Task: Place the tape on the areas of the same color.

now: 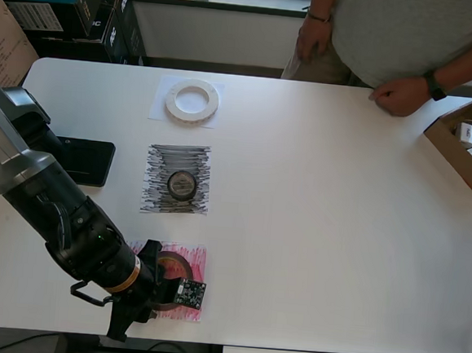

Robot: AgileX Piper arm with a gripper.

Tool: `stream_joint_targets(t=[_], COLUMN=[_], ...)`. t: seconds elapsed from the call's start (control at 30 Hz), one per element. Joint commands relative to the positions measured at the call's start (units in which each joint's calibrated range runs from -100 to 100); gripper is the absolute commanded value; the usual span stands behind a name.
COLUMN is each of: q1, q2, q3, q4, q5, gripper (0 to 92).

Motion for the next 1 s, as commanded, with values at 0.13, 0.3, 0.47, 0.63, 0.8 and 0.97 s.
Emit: stream_joint_targets(t=[0.13, 0.3, 0.47, 0.63, 0.8, 0.97], q1=[1.9, 12.1, 25.8, 38.7, 47.2, 48.9], q2=[-13.4, -26.4, -36.5, -47.2, -59.6, -72.9], q3=[-0.7, -0.8, -0.4, 2.3, 9.4, 19.8], q4=[-0.1, -0.2, -0.4, -0.4, -0.4, -0.4], q5=[-0.4, 0.3, 0.4, 1.9, 2.6, 2.2], gripper=[48.8, 48.8, 48.8, 44.6, 21.8, 2.7])
